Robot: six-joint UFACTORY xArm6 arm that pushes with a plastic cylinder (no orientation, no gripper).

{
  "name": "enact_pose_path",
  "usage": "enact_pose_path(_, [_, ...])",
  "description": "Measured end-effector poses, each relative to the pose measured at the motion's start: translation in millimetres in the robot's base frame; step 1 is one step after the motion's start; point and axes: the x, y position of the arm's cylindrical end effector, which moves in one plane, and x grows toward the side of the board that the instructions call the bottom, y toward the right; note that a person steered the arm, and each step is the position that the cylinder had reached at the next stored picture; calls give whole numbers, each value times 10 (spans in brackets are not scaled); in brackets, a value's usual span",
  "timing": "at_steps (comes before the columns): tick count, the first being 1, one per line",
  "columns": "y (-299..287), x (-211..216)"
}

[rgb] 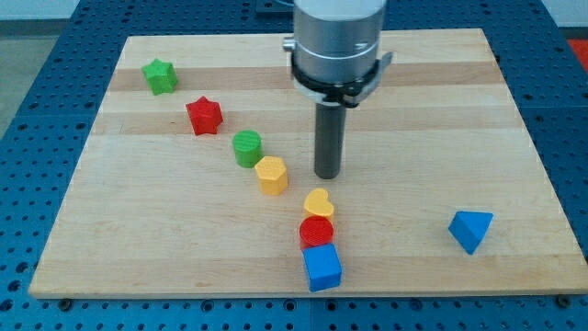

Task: Push the cube parallel to the right of the heart

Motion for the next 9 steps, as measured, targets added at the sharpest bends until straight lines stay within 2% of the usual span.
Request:
enact_pose_path(2, [-269, 26])
enact_pose_path(5, [-853, 918])
enact_pose_path(6, [-1026, 1444])
enact_pose_path(9, [-686, 1447])
